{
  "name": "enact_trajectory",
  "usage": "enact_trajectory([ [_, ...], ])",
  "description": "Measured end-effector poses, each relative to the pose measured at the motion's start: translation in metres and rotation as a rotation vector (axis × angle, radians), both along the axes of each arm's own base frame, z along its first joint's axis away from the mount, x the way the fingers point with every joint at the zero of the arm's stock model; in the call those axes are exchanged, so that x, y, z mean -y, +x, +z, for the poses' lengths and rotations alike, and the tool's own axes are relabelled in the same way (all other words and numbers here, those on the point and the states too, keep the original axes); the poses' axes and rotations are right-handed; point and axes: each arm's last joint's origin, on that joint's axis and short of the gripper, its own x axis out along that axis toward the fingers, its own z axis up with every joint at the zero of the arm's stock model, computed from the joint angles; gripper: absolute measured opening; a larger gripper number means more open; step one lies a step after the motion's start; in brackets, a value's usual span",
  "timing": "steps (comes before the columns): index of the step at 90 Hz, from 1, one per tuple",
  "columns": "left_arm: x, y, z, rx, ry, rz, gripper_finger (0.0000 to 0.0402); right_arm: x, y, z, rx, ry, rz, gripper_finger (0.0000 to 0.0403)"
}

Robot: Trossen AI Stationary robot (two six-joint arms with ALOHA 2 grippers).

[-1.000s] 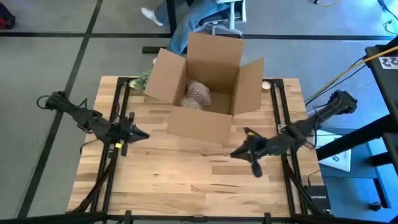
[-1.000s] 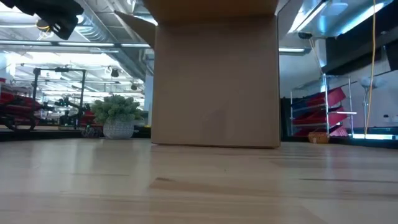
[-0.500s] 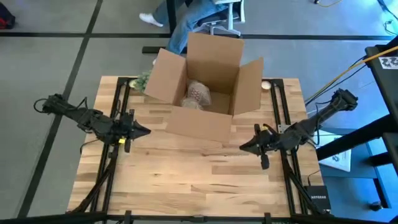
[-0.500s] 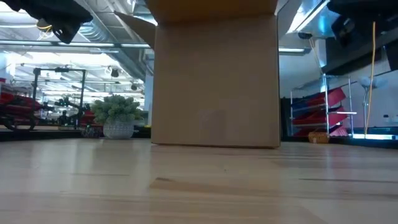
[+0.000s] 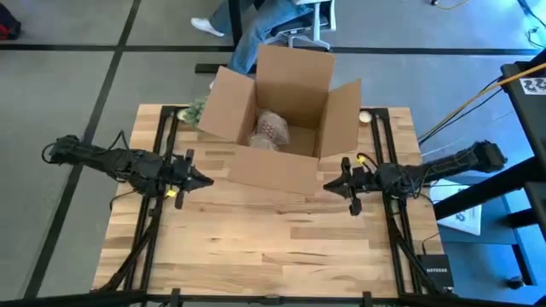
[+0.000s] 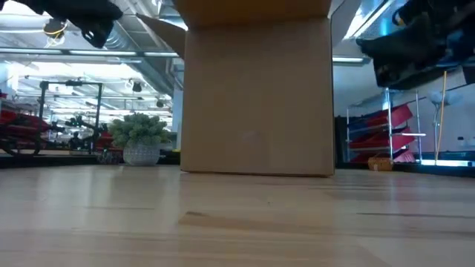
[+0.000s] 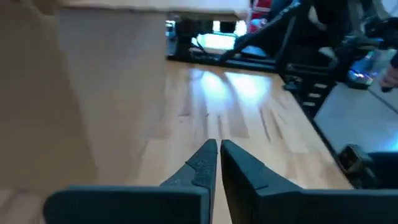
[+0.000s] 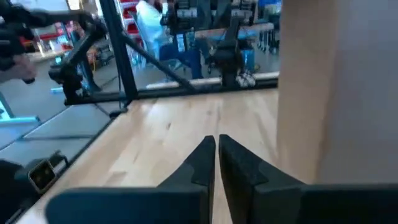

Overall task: Wrap mug
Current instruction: Return to Home Position

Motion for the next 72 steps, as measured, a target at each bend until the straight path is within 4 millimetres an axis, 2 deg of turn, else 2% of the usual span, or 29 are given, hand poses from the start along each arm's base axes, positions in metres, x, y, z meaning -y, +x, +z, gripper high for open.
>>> enact_trajectory([
  [18, -0.005, 0.0, -0.001, -0.012, 0.011, 0.035, 0.0006, 0.007, -0.014, -0.011, 0.019, 0.008, -0.139, 0.0007],
  [72, -0.006, -0.001, -0.001, -0.007, 0.009, 0.042, 0.0006, 0.011, -0.046, -0.009, 0.056, -0.113, -0.13, 0.0007],
])
